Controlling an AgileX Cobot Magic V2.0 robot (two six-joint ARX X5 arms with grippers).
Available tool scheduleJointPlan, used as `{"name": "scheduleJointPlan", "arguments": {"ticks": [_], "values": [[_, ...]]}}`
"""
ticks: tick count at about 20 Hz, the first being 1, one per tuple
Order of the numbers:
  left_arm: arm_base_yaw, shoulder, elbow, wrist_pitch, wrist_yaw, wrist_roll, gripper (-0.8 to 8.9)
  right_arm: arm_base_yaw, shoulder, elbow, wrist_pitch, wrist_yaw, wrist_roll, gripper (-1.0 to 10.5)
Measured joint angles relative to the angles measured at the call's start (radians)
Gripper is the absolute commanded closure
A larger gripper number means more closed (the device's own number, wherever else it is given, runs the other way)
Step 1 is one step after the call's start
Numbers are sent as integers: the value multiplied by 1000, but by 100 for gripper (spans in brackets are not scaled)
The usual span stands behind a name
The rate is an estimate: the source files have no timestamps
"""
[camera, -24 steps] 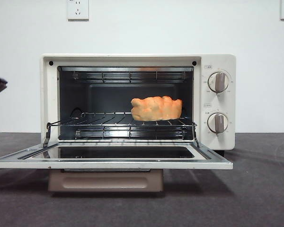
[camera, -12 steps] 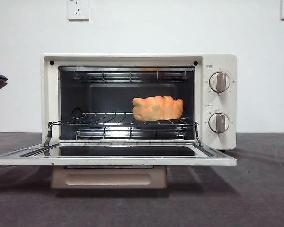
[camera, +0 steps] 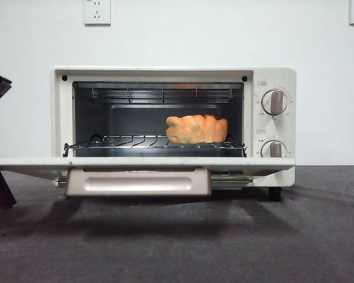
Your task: The left arm flap open the oven, the right arm pick bread and place it into oven, the left arm flap close the oven
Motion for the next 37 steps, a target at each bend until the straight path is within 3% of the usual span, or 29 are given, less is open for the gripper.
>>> {"name": "scheduleJointPlan", "arguments": {"ticks": [4,10,18,24,30,37], "values": [[1,-24,0,35,23,-35,798,0,0,0,12,0,0,529],[10,-71,0,204,58,-171,798,0,0,0,33,0,0,529],[13,-109,8,577,76,-465,798,0,0,0,35,0,0,529],[15,-109,8,773,1,-669,798,0,0,0,35,-2,1,529],[22,-109,8,799,-29,-753,798,0,0,0,35,-8,1,529],[22,-147,8,798,87,-774,798,0,0,0,35,-8,0,529]]}}
